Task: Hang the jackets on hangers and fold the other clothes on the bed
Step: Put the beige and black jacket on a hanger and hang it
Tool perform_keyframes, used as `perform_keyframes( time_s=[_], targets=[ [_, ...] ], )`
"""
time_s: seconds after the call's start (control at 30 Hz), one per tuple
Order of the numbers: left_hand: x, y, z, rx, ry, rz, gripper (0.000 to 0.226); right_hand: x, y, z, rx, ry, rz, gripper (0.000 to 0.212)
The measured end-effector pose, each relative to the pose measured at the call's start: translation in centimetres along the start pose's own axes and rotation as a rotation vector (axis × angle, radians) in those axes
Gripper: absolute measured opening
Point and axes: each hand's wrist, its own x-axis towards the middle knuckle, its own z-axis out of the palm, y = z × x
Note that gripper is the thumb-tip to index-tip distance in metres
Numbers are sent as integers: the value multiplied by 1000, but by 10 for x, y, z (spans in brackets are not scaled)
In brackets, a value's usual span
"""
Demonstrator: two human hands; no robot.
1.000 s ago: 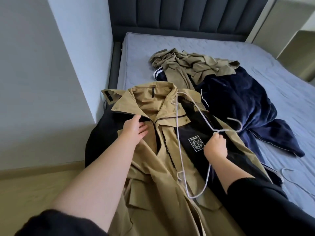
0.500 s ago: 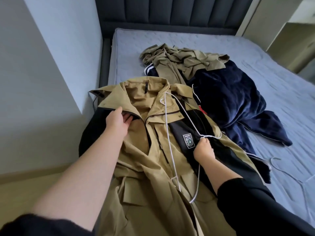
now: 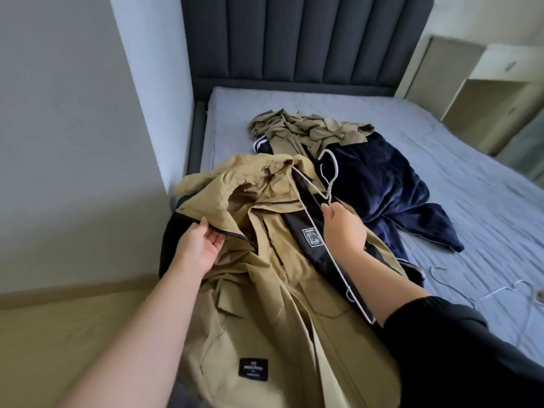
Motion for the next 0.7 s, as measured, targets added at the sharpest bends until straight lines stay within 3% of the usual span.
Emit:
perform_keyframes(
  time_s=[0.2, 0.53, 0.7],
  targets=[
    [-26, 33, 7, 223, 65, 85, 13, -16, -11, -35, -87, 170, -244, 19],
    [-80, 61, 46, 290, -24, 203, 30, -26, -33, -89, 54, 261, -330, 21],
    [-96, 66, 61, 303, -108, 179, 29, -29, -43, -103, 153, 190, -321, 23]
  ],
)
